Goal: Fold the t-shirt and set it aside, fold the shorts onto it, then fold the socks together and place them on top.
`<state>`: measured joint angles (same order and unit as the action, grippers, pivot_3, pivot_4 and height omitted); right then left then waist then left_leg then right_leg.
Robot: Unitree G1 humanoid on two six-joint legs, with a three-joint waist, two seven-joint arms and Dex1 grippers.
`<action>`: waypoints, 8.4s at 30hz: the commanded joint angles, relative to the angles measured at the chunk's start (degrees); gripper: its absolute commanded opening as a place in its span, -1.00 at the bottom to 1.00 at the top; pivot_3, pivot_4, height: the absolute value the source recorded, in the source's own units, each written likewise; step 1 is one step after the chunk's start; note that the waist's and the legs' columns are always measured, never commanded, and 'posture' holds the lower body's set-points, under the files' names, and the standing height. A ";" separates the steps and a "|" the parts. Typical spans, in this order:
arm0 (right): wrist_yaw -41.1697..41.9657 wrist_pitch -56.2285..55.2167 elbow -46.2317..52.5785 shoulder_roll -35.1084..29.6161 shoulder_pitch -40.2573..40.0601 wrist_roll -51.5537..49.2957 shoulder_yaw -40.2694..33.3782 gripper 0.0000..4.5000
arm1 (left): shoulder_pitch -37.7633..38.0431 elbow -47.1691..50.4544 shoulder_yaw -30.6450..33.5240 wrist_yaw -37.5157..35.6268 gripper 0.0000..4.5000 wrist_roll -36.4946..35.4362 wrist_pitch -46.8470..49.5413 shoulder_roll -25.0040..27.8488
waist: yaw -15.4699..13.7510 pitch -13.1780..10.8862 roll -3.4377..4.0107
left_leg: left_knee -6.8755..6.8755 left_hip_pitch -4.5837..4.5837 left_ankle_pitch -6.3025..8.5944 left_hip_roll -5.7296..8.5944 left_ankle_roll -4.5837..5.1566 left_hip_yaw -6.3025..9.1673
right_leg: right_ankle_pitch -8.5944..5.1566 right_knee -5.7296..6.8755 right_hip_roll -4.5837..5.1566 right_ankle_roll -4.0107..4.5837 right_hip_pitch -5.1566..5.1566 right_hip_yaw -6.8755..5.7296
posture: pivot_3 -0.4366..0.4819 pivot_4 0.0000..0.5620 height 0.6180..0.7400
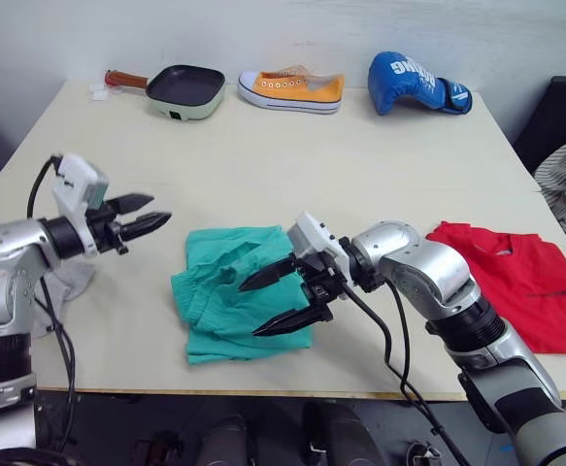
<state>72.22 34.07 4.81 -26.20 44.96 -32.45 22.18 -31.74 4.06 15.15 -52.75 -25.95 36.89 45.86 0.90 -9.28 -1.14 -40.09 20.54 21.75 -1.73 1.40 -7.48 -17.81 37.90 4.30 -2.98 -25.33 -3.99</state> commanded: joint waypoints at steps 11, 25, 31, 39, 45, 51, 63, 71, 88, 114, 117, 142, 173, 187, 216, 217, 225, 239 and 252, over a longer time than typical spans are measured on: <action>-2.30 -21.29 -5.35 -0.92 -7.54 19.92 3.56 -0.98 | -1.97 10.11 -24.66 -11.62 -1.00 1.63 -1.43 -1.72 | 1.46 -0.15 0.18 | 0.05 0.03 -0.09 -0.08 -0.12 -0.07 | 0.00 -0.04 -0.17 0.00 -0.05 -0.07 | -0.05 -0.47 1.00; 2.16 -26.52 -3.49 -4.06 -13.79 21.11 2.56 -0.98 | -4.07 -19.27 -20.97 0.94 -1.00 17.82 -19.94 -2.69 | 0.56 -0.18 0.12 | 0.01 -0.01 -0.24 0.00 -0.08 0.04 | -0.02 -0.06 0.01 0.02 -0.02 -0.18 | -0.05 -0.47 1.00; -3.03 -12.48 -5.23 2.64 -5.35 10.16 -6.71 -0.98 | -0.44 -4.52 -11.00 -5.14 -1.00 3.19 -9.35 -1.65 | 1.05 -0.31 0.17 | -0.01 0.01 -0.25 -0.05 -0.09 0.11 | -0.02 0.09 0.03 0.03 -0.02 -0.25 | -0.05 -0.47 1.00; -12.81 -20.39 -29.09 11.23 6.20 21.91 -4.68 -0.98 | 6.51 8.29 -16.81 -4.62 -1.00 3.02 -3.47 -0.02 | 0.69 -0.34 0.22 | 0.01 0.02 -0.26 0.07 -0.11 0.37 | -0.02 0.03 0.12 0.03 0.14 -0.38 | -0.05 -0.47 1.00; -23.71 -29.99 -49.13 15.37 11.61 32.24 -3.24 -0.98 | 12.05 -1.70 -24.76 0.50 -1.00 17.60 -15.00 0.21 | 1.25 -0.39 0.28 | 0.05 0.04 -0.30 0.10 -0.06 0.33 | -0.02 0.03 0.10 0.03 0.13 -0.38 | -0.05 -0.47 1.00; -17.29 -26.40 -43.59 15.03 10.31 24.87 -9.09 -0.98 | 20.75 4.87 -16.18 -2.20 -1.00 9.63 -13.43 2.47 | 2.57 -0.41 0.38 | 0.08 -0.04 -0.36 0.02 -0.14 0.37 | -0.02 0.07 0.10 0.04 0.22 -0.39 | -0.05 -0.47 1.00; -9.83 25.20 -6.92 -1.66 -4.90 3.78 -12.55 -0.31 | 20.58 22.58 7.79 -2.17 -0.09 -19.86 11.12 8.56 | 0.74 -0.56 0.56 | 0.01 0.58 -0.38 0.10 -0.10 1.08 | -0.02 -0.15 0.14 0.03 0.01 -0.47 | -0.05 -0.47 1.00; -15.55 28.54 -18.92 9.98 -3.04 3.52 -11.99 0.91 | 21.25 24.32 7.38 -2.80 0.99 -19.44 8.06 8.75 | 2.21 -0.58 0.61 | 0.08 0.53 -0.53 0.12 -0.25 1.00 | -0.02 -0.04 0.05 0.04 -0.06 -0.41 | -0.05 -0.47 1.00; -22.96 27.99 -18.05 18.26 -0.39 3.61 -13.59 -0.07 | 18.01 24.12 3.46 -2.80 1.00 -20.23 6.44 8.30 | 2.03 -0.58 0.62 | 0.08 0.60 -0.56 0.15 -0.29 1.06 | -0.02 -0.02 0.06 0.04 -0.06 -0.42 | -0.05 -0.47 1.00; -9.77 37.49 -6.42 -47.46 -21.32 -8.25 -47.78 -0.99 | -0.03 16.51 -11.64 -7.47 1.00 -22.00 3.56 -3.20 | -0.65 -0.71 0.65 | 0.09 0.54 -0.60 0.24 -0.13 0.89 | 0.02 -0.39 -0.08 -0.04 0.00 -0.22 | -0.05 -0.47 1.00; -8.30 24.86 -16.26 -49.87 -25.48 -0.81 -44.48 -0.99 | -0.80 15.69 -12.43 -7.80 1.00 -20.94 2.48 -4.01 | -0.69 -0.72 0.62 | 0.06 0.50 -0.63 0.25 -0.07 0.79 | 0.07 -0.40 -0.08 -0.14 0.04 -0.10 | -0.05 -0.47 1.00; -22.64 -8.22 -18.60 -37.37 -20.11 5.69 -52.48 0.98 | 15.40 21.60 1.41 2.13 1.00 -15.98 3.77 2.55 | 0.68 -0.83 0.93 | 0.09 0.22 -0.73 0.21 -0.22 0.59 | 0.07 -0.16 -0.09 -0.13 0.02 0.21 | -0.05 -0.47 1.00; -17.43 11.43 21.00 -19.19 -18.86 -23.24 -32.41 1.00 | 20.20 -12.23 15.66 33.36 0.32 4.63 15.69 -3.68 | -0.62 -0.79 0.46 | 0.68 -0.29 -0.60 0.30 -0.13 1.13 | 0.04 -0.77 0.16 -0.07 0.82 -0.26 | -0.05 -0.47 1.00; -16.58 10.71 22.17 -21.32 -23.23 -20.90 -32.25 1.00 | 21.69 11.00 14.77 37.93 -0.98 -3.57 33.69 -13.56 | -1.58 -0.73 0.57 | 0.70 -0.33 -0.62 0.35 -0.14 1.17 | 0.04 -0.79 0.23 -0.07 0.90 -0.24 | -0.05 -0.47 1.00; -28.11 18.53 23.94 -15.98 -28.35 -13.78 -24.01 1.00 | -2.83 19.96 1.43 22.11 0.42 -26.82 54.02 -11.45 | -1.09 -0.93 0.12 | 0.42 -0.16 -0.89 0.50 -0.25 1.52 | 0.17 -0.80 0.16 -0.30 1.00 -0.28 | -0.05 -0.47 1.00; -29.48 20.70 23.43 -14.86 -27.69 -14.89 -23.55 1.00 | -3.02 18.75 1.46 18.02 0.42 -27.48 52.32 -6.64 | -0.46 -0.93 0.12 | 0.41 -0.11 -0.88 0.45 -0.36 1.52 | 0.11 -0.74 0.13 -0.19 0.91 -0.30 | -0.05 -0.47 1.00; -39.94 37.53 16.65 -1.49 -22.41 -25.71 -23.26 1.00 | -11.43 -10.54 -23.40 -16.57 0.42 -1.57 5.08 7.68 | -1.66 -0.94 0.42 | 0.41 -0.14 -0.91 0.58 -0.42 1.60 | -0.02 -0.56 0.23 0.03 0.89 -0.40 | -0.05 -0.47 1.00; -50.61 45.30 5.10 14.80 -15.03 -20.36 -14.49 1.00 | -31.88 -59.68 -33.04 -21.78 0.42 23.60 -33.71 -7.59 | 0.27 -0.91 0.34 | 0.09 1.05 -0.95 0.59 -0.10 1.57 | 0.07 -0.12 0.17 -0.14 -0.16 -0.55 | -0.05 -0.47 1.00; -56.79 42.33 -2.73 24.99 -12.64 -10.24 -12.01 -0.23 | -34.79 -68.82 -27.63 -17.84 -0.11 27.03 -35.77 -11.13 | 0.90 -0.85 0.26 | 0.07 0.99 -0.96 0.55 -0.10 1.61 | 0.08 0.01 0.22 -0.14 -0.15 -0.53 | -0.05 -0.47 1.00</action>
<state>16.64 75.89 3.01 -1.38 33.00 -44.80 8.27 -65.39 -64.71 -13.53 -70.32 0.48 1.75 34.51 1.80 -10.13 -0.88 -40.02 21.53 20.80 -1.17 1.29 -5.87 -17.74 37.91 4.52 -3.11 -25.48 -4.52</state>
